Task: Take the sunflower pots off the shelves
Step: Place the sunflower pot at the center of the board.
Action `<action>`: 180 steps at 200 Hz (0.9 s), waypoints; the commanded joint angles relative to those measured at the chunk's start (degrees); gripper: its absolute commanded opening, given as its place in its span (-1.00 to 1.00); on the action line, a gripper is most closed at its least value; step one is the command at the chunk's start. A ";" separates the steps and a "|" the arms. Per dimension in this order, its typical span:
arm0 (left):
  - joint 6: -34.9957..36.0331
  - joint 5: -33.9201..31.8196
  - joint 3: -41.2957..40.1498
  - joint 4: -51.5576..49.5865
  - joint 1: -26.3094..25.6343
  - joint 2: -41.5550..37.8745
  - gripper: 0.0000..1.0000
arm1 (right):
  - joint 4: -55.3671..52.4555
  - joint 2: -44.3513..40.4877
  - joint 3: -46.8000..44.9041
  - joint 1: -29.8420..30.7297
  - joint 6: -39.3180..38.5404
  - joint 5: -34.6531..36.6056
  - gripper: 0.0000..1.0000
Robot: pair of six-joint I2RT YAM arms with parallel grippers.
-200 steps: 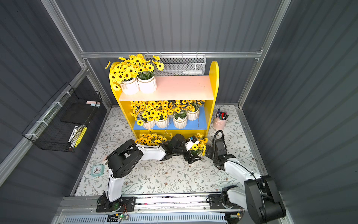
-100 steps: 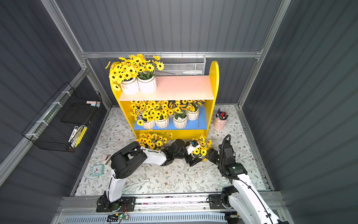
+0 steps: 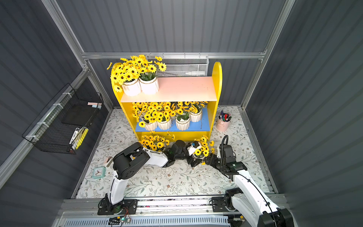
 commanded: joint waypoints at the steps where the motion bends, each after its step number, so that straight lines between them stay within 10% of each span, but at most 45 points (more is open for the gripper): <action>1: -0.61 3.40 -0.68 -0.53 0.34 0.72 0.99 | 2.16 0.52 2.03 -0.42 -0.96 -1.07 0.57; 67: -0.06 5.48 0.08 -2.62 0.37 0.34 0.99 | 6.44 12.22 5.18 -0.70 -1.76 -6.77 0.46; 127: -0.33 2.96 0.11 -5.71 0.33 -1.22 0.99 | 4.31 12.75 6.71 -0.69 -3.85 -2.32 -0.94; 180: -0.63 -1.16 -3.27 -5.87 0.38 -4.35 0.99 | 2.20 14.45 9.69 -0.63 -5.76 1.58 -1.00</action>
